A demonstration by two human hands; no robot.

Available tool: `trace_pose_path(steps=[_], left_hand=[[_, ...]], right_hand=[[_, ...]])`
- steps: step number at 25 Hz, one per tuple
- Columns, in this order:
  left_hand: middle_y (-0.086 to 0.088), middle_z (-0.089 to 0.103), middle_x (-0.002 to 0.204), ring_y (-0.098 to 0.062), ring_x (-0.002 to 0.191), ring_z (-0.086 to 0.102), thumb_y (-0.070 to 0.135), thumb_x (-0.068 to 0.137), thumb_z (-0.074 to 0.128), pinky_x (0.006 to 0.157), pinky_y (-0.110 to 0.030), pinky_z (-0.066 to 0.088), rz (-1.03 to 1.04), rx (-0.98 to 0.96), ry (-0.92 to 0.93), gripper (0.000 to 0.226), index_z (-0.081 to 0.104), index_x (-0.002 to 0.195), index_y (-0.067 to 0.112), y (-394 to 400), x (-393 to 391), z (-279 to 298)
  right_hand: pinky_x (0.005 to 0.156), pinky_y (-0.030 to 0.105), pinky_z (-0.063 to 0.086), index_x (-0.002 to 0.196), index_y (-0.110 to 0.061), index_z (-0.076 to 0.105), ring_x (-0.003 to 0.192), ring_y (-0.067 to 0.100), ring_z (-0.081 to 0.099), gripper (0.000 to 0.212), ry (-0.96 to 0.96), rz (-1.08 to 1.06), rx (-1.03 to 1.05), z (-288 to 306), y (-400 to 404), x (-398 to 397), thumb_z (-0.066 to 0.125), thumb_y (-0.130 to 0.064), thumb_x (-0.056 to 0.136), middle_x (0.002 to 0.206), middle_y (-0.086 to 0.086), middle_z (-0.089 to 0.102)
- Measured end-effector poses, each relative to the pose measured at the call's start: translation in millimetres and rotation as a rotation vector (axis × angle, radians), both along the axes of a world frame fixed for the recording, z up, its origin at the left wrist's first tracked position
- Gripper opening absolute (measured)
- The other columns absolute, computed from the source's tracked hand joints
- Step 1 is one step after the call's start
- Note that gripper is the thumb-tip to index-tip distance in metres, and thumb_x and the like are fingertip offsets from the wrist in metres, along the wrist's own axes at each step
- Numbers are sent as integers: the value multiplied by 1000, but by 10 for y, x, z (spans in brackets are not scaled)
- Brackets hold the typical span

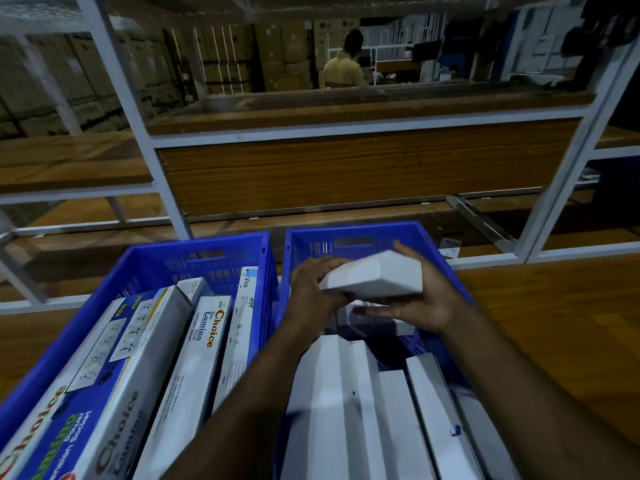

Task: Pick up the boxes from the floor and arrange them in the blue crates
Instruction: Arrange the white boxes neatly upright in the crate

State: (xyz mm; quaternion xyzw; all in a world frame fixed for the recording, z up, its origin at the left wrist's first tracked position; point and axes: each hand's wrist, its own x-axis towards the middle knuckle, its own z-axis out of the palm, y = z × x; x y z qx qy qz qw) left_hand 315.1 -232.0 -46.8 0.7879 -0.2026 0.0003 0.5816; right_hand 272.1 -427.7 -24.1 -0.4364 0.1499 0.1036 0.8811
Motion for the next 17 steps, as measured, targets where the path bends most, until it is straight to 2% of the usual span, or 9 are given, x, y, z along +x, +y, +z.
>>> trace_pose_path(steps=[2,4,5,6,8,10,11,13,17], left_hand=[[5,44,148,-20,144,30,10,77,86,119,-45,33,36,103,-94,59,64,121,42,-11,14,-17],[3,33,158,-19,149,22,4,79,83,121,-45,30,45,97,-80,65,61,127,41,-35,28,-24],[2,30,160,-19,150,23,3,81,81,120,-47,33,61,55,-59,69,57,134,40,-49,32,-13],[3,31,161,-19,149,28,4,85,78,117,-47,38,81,-9,-6,72,50,142,38,-61,19,15],[3,42,155,-18,136,47,11,96,66,102,-41,52,142,-204,222,65,38,151,34,-75,-18,80],[-3,61,138,-22,115,65,24,105,51,86,-36,58,150,-375,489,40,47,145,27,-90,-62,165],[-5,69,128,-24,108,70,31,106,47,83,-37,60,135,-381,542,33,55,137,25,-97,-83,195],[-6,72,117,-23,103,70,44,102,50,84,-40,61,83,-325,525,32,60,125,25,-93,-100,209],[5,67,114,-16,103,69,39,81,80,84,-36,62,-54,-170,462,67,48,139,27,-51,-113,168]], right_hand=[[106,64,40,136,-5,54,127,44,53,60,43,121,-15,50,-48,-28,68,-38,88,136,28,56],[103,55,47,137,-5,52,119,38,61,58,31,163,-85,88,-62,-32,68,-26,86,133,25,59],[95,48,53,136,-7,53,109,34,65,57,16,162,-125,96,-42,-25,68,-24,84,127,22,63],[85,42,56,134,-9,56,102,31,67,54,-1,151,-151,86,-13,-14,68,-23,83,123,20,66],[82,41,56,133,-13,58,106,31,67,47,-52,87,-173,52,46,28,67,-17,87,124,17,68],[84,43,57,134,-15,57,111,32,66,46,-101,5,-191,24,100,68,65,-9,89,124,15,68],[85,44,57,135,-16,55,112,33,66,50,-106,-24,-206,5,132,77,67,-6,87,123,14,69],[88,48,57,136,-18,53,112,35,66,56,-96,-69,-216,-24,181,83,70,-4,84,122,14,70],[86,49,58,136,-18,52,111,35,64,54,-118,-185,-199,-33,213,107,68,-5,86,124,14,67]])
